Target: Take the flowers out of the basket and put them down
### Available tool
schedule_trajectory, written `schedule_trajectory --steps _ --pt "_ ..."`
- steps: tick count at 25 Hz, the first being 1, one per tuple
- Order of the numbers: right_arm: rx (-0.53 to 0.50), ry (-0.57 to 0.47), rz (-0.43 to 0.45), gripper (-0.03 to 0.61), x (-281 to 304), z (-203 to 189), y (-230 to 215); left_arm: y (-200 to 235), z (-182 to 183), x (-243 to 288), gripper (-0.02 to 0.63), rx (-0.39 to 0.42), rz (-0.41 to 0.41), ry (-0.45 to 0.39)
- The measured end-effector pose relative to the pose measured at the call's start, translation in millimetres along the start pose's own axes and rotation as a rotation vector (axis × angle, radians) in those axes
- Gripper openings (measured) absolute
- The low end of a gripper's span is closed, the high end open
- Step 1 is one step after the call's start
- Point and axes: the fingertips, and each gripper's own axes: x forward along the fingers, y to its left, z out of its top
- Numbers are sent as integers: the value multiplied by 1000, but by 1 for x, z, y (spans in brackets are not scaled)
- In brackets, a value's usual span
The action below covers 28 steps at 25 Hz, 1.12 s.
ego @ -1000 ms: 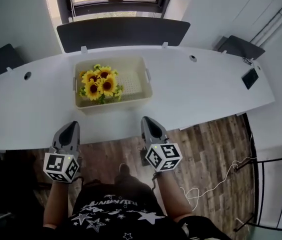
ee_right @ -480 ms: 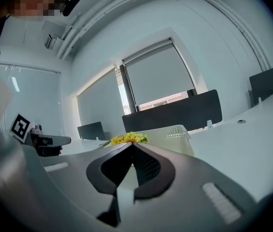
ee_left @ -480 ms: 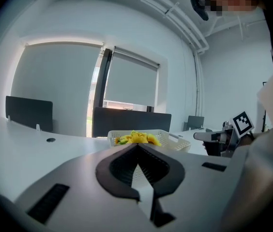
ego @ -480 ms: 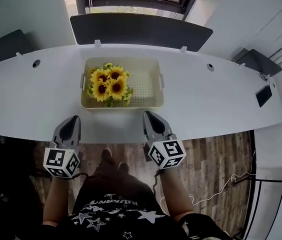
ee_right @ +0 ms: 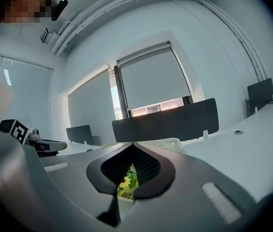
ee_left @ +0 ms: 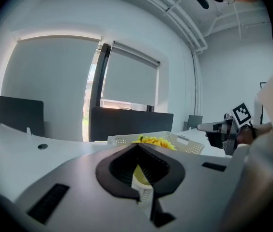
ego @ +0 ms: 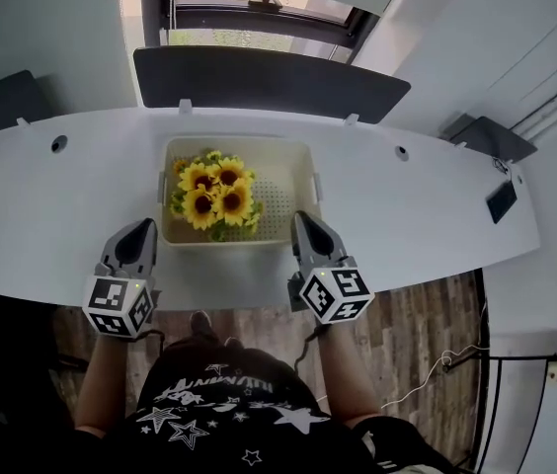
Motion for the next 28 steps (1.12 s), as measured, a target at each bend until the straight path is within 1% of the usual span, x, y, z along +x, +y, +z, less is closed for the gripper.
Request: schedule_trajectory --steps 3,5,9,13,19,21,25,26,27,28 --pt "-19 14 -20 2 12 0 -4 13 -3 8 9 -29 -9 4" --pt "-23 21 -41 2 17 -1 -8 16 -2 12 9 -42 -35 0" --pt "-28 35 -81 2 22 -4 -14 18 -2 24 9 -16 -61 7" --pt "-34 58 -77 2 28 -12 -16 23 -14 30 9 -35 -52 39" --pt "-59 71 -10 2 50 -6 -31 21 -20 38 11 -32 2 68" --pt "-53 73 27 2 59 -2 -33 18 -20 39 11 -38 25 77" --pt "-54 96 100 2 76 3 -34 11 -28 43 16 -32 59 124" --pt "-60 105 119 2 80 3 -34 10 -32 44 38 -37 65 135" --pt "-72 117 139 2 83 3 -34 9 -35 45 75 -42 72 145" --pt "-89 132 159 2 86 1 -34 9 -38 45 87 -46 83 155"
